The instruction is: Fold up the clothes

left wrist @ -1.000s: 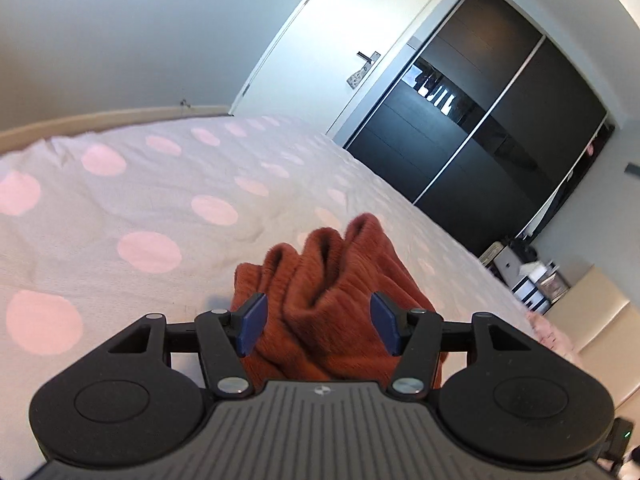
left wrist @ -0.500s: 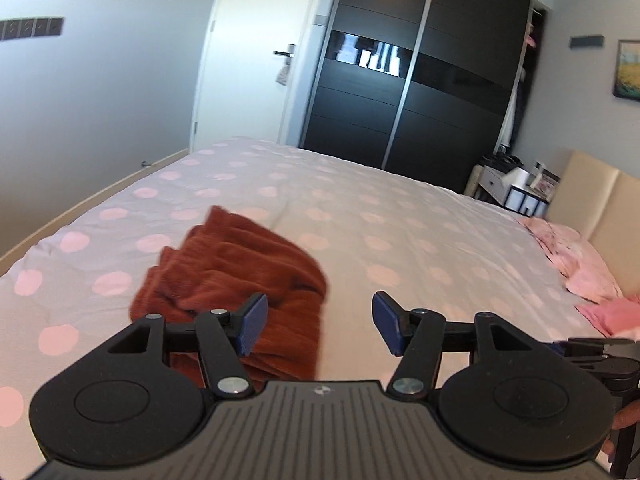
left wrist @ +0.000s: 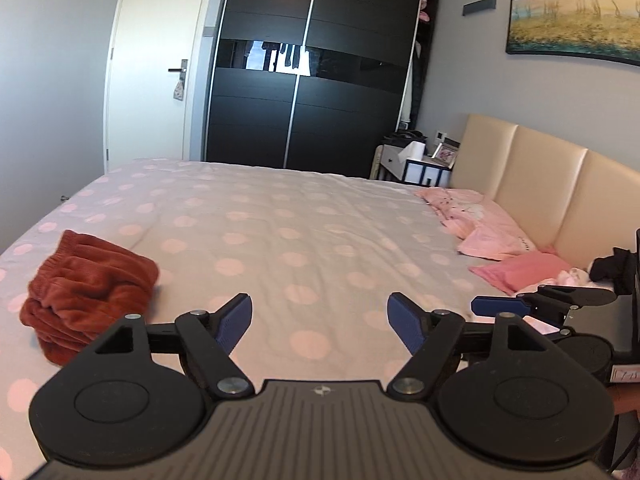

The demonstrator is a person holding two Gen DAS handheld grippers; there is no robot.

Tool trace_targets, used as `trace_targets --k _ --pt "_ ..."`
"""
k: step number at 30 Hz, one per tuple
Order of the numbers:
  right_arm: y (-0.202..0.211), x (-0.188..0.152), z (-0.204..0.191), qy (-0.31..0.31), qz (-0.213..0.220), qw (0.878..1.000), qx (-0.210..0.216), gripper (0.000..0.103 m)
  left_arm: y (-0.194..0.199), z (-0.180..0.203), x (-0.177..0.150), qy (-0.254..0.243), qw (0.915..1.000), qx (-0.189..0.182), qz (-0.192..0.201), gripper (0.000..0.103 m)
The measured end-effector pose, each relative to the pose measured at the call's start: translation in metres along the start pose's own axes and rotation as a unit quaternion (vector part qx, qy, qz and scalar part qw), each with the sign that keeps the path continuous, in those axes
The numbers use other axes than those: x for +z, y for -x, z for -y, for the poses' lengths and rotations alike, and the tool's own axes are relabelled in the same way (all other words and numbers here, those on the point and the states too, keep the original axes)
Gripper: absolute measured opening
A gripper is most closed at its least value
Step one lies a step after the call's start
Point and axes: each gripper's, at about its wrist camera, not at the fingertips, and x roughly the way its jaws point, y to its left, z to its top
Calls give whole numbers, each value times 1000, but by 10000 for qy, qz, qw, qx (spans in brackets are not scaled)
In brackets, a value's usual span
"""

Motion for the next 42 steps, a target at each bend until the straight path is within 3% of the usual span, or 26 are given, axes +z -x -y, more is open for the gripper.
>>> trace_targets --k 3,5,11,15,18,20,25,31,42 --pt "35 -13 18 30 58 9998 -164 75 9 33 -11 -2 10000 -36 70 76" --pt "57 -22 28 53 107 9995 -309 83 16 53 -19 -37 9999 -11 121 78" --pt "117 -61 39 33 363 9965 -758 100 46 99 -65 -513 9978 192 360 80" --pt "145 -99 31 -75 526 9923 -1116 102 58 118 -103 -564 9970 375 370 82" --pt "158 -136 23 -519 544 9867 -1438 102 64 123 -132 -392 9979 368 372 83" --pt "164 -159 17 -743 621 9826 -1582 102 65 123 -147 -298 9981 415 345 83" --pt "169 -197 -2 -535 793 9770 -1905 102 61 118 -182 -128 9969 727 257 83" --pt "165 -228 -10 -900 980 9731 -1881 102 54 106 -210 -372 9919 1175 303 83" --pt "129 -252 -37 -786 818 9832 -1431 102 30 103 -231 -467 9871 1512 -256 83"
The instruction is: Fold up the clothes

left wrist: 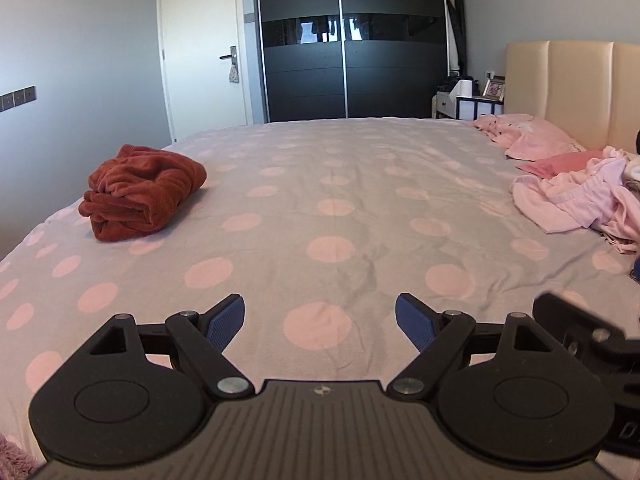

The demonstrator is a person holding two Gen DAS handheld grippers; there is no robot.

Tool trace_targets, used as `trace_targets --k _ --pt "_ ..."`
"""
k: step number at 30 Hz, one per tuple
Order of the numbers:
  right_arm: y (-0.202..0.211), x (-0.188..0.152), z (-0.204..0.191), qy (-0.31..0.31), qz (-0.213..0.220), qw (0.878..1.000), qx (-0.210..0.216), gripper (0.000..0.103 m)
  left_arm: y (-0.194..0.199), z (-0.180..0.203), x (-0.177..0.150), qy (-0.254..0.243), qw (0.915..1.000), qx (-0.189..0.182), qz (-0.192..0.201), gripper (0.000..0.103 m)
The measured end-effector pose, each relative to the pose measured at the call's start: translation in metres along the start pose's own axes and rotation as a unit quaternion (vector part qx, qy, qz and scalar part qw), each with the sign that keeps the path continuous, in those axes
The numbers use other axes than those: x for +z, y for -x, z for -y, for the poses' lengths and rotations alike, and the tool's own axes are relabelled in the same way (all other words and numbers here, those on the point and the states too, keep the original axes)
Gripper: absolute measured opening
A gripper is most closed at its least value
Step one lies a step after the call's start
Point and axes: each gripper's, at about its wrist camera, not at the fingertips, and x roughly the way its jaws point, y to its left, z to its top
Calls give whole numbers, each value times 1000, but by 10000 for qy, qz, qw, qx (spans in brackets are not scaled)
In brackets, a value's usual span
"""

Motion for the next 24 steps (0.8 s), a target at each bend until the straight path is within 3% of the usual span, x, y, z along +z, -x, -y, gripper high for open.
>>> trace_targets --k 5,11,17,24 --pt "-22 -7 0 -69 -414 9991 -25 102 -8 -1 0 -49 9997 231 26 83" --pt "-35 -9 1 -209 -413 9989 9 102 -9 -1 -1 -82 9992 377 133 83" --pt "-41 -13 0 -137 -689 9975 -32 102 -14 -3 -6 -124 9990 405 -102 83" --pt "-35 -12 -1 -53 -647 9978 -95 102 -9 0 -6 -197 9989 398 -143 83"
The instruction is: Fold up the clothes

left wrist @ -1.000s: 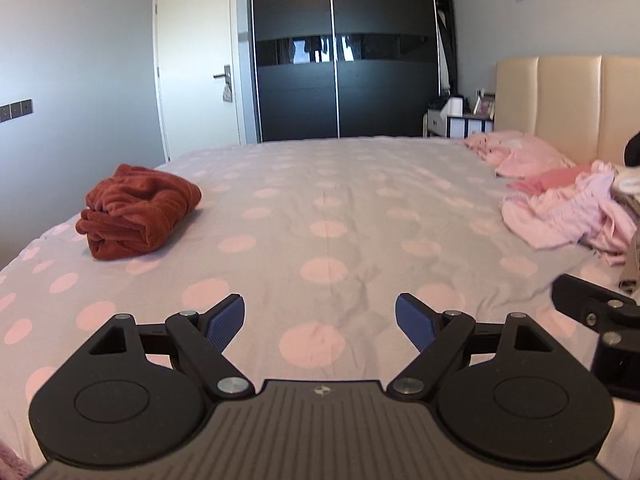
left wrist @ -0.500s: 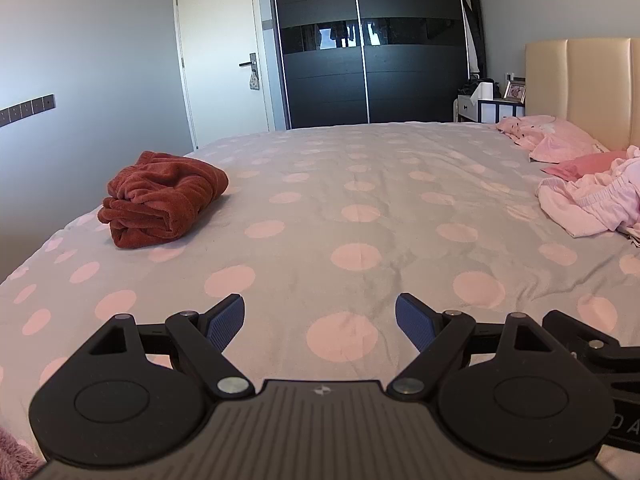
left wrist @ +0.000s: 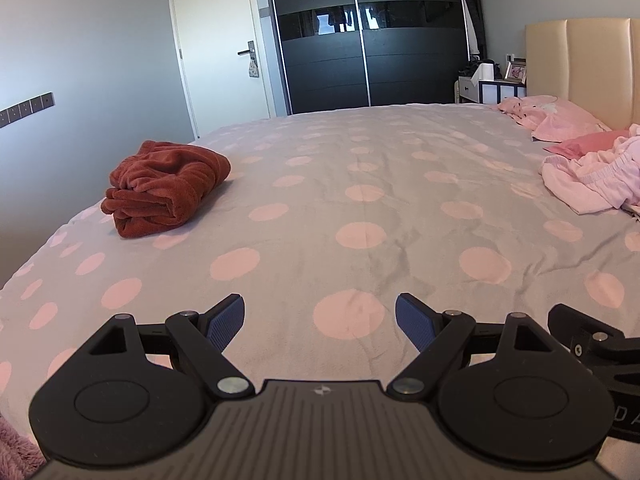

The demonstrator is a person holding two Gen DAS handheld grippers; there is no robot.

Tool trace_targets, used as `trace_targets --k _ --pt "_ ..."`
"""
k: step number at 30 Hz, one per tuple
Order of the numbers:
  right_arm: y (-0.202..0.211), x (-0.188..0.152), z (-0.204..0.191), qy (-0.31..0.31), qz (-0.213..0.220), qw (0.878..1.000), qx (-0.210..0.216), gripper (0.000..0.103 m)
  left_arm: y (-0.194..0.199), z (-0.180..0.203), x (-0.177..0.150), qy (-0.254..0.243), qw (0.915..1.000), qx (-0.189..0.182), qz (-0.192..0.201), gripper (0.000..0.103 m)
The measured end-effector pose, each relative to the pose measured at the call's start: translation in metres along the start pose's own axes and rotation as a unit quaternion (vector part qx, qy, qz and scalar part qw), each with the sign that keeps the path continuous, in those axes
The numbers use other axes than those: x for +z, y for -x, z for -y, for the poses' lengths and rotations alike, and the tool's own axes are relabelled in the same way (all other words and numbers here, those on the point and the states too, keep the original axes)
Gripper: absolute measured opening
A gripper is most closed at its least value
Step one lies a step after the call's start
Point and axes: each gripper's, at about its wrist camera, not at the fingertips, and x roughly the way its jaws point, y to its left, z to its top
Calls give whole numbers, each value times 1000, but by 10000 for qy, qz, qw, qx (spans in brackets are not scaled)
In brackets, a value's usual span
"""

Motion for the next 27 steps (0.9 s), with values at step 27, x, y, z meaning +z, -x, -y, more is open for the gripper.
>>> trace_targets --k 27 --pt "8 -1 -1 91 147 9998 2 102 1 -4 1 72 10000 18 -46 83"
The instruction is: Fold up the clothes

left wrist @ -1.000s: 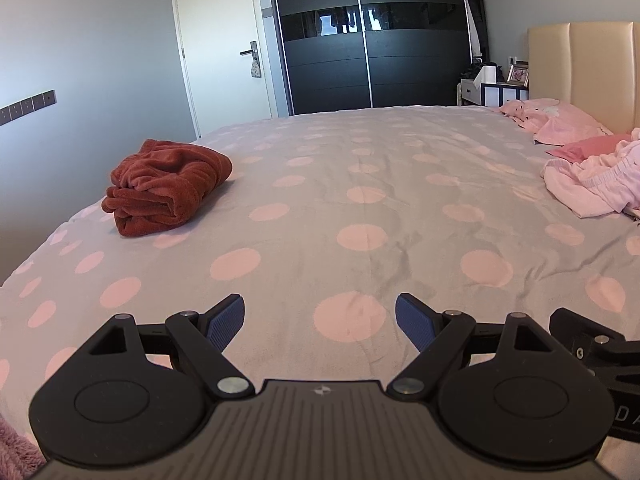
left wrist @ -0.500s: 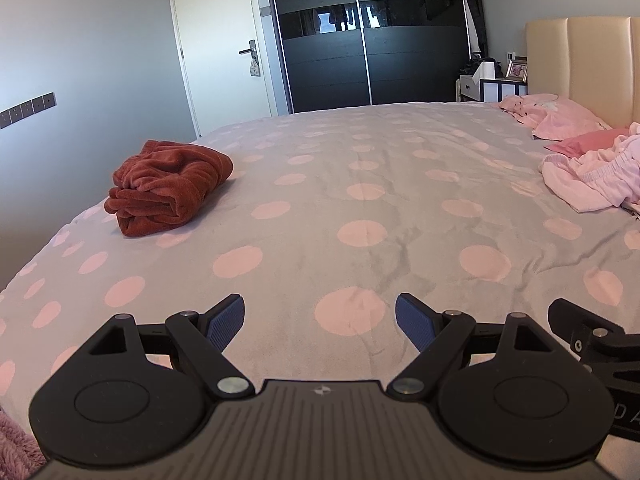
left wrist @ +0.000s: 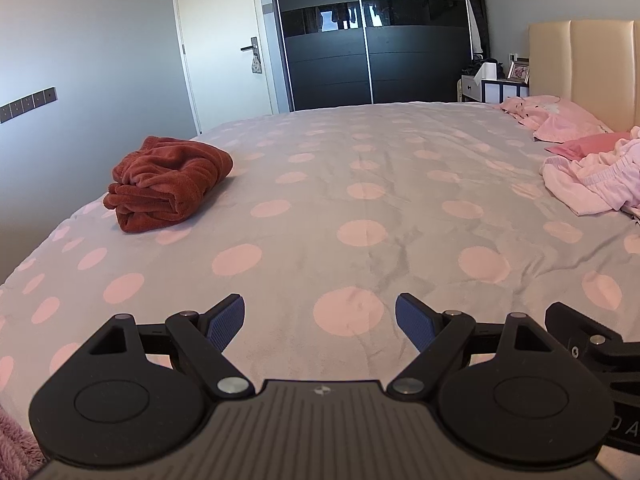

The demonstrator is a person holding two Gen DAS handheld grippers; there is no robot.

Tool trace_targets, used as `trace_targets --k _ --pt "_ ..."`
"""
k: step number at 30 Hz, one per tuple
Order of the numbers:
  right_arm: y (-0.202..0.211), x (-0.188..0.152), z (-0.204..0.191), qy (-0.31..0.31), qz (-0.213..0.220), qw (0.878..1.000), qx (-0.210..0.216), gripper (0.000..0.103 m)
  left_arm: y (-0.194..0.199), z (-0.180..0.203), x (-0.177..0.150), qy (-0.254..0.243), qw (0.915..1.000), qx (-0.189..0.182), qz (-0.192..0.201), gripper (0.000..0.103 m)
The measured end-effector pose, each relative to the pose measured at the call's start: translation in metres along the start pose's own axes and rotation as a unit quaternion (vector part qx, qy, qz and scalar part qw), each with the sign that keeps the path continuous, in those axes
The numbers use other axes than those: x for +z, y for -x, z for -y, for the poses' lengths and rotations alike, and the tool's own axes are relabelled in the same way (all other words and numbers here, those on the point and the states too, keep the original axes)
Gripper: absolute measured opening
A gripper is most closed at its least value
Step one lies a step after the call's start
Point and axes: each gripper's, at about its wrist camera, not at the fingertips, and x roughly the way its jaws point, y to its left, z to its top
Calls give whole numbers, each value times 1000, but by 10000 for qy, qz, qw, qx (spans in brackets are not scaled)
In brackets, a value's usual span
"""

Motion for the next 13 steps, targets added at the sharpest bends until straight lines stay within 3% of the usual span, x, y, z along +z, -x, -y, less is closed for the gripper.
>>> trace_targets --k 8,13 --pt "-2 0 2 13 -40 10000 25 102 -1 -1 0 -22 10000 -89 3 83" --pt "-1 1 2 12 -48 10000 42 102 4 3 0 -70 9997 -95 211 83"
